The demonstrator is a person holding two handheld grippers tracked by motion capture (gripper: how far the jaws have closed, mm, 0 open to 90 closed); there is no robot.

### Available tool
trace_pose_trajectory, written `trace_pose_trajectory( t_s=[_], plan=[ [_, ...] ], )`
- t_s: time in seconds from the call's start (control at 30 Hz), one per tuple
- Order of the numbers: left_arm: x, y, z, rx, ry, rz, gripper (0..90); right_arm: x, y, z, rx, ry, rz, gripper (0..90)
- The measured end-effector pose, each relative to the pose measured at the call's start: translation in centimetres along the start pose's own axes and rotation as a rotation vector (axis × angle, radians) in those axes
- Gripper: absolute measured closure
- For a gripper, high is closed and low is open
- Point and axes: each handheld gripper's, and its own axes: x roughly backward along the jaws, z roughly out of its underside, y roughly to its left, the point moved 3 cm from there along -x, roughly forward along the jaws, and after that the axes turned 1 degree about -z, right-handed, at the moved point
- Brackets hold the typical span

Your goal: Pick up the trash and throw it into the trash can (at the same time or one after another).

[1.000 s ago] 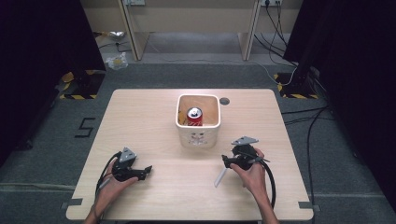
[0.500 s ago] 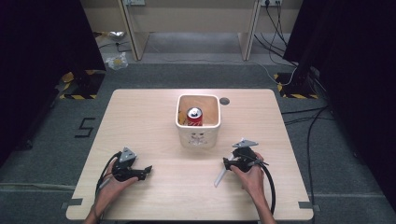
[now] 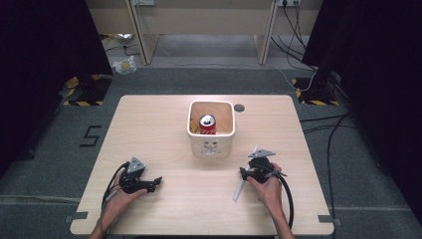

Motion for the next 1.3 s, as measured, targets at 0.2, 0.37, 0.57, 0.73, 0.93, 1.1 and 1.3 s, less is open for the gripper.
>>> trace_pose_trajectory(
  t_s=[0.2, 0.37, 0.57, 0.73, 0.93, 1.1, 1.3],
  plan=[
    [0.0, 0.0, 0.0, 0.000, 0.000, 0.000, 14.1, 0.3, -0.6, 0.0, 0.016, 0.004, -0.005, 55.3],
    [0.0, 0.0, 0.0, 0.000, 0.000, 0.000, 14.1, 0.4, -1.1, 0.0, 0.041, 0.008, 0.017, 63.9],
    [0.0, 0.0, 0.0, 0.000, 0.000, 0.000, 14.1, 0.5, -1.6, 0.0, 0.049, 0.001, 0.034, 71.7],
    [0.0, 0.0, 0.0, -0.001, 0.000, 0.000, 14.1, 0.4, -1.7, 0.0, 0.042, -0.007, 0.038, 72.2],
    [0.0, 0.0, 0.0, 0.000, 0.000, 0.000, 14.1, 0.2, -2.0, 0.0, 0.026, -0.027, 0.035, 79.6],
    [0.0, 0.0, 0.0, 0.000, 0.000, 0.000, 14.1, 0.2, -2.2, 0.0, 0.010, -0.032, 0.019, 80.2],
    [0.0, 0.0, 0.0, 0.000, 0.000, 0.000, 14.1, 0.2, -2.4, 0.1, 0.007, -0.041, 0.019, 80.5]
  ],
)
